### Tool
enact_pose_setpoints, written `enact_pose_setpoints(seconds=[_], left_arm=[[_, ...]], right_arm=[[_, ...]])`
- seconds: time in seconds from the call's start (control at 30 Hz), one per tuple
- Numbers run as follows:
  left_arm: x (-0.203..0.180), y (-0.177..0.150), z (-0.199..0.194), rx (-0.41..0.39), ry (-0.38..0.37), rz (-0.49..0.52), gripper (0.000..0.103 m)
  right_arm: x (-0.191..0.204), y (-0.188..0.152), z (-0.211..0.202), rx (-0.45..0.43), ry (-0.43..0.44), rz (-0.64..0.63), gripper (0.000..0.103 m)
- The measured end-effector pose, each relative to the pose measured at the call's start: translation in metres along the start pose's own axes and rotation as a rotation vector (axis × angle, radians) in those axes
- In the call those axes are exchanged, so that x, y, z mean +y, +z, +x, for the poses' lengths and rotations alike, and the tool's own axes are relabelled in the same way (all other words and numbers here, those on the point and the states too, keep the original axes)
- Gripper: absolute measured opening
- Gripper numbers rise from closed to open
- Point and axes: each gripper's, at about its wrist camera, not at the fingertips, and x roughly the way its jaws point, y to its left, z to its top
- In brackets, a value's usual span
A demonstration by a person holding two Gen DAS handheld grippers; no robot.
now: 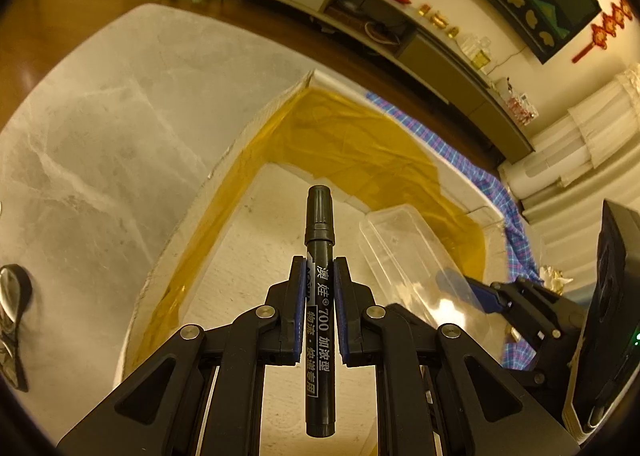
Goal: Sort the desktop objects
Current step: 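Lower both held items into the cardboard box and open both tools, then withdraw both open tools from the box back over the cloth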
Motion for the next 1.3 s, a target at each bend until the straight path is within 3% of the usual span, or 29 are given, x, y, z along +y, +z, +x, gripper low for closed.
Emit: enact_pose_setpoints(seconds=[0.37,0.4,0.5,0.63,0.93,1.13,1.3], left_arm=[[0.000,0.008,0.018,0.041,-0.002,0.000,0.014],[0.002,0.009,0.019,0.042,0.000,-0.010,0.017],[0.007,0.011,0.019,0.043,0.003,-0.034,0.032],[0.011,0.011,0.016,0.045,-0.001,-0.044,0.032],[-0.004,0.002,-0.017,-0.010,0.025,0.015,0.032],[-0.023,-0.016,-0.045,-0.057,0.033,0.084,0.032],[-0.039,-0.038,-0.070,-0.124,0.058,0.137,0.032]], right_arm=[[-0.005,0.022,0.020,0.094,-0.043,0.004,0.054],[-0.006,0.023,0.020,0.096,-0.038,0.014,0.054],[-0.007,0.023,0.019,0.092,-0.040,0.034,0.056],[-0.005,0.021,0.013,0.082,-0.032,0.046,0.062],[-0.008,0.012,-0.009,0.054,0.008,0.041,0.064],[0.007,-0.012,-0.049,-0.026,-0.026,-0.058,0.064],[0.005,-0.038,-0.087,-0.134,0.013,-0.059,0.068]])
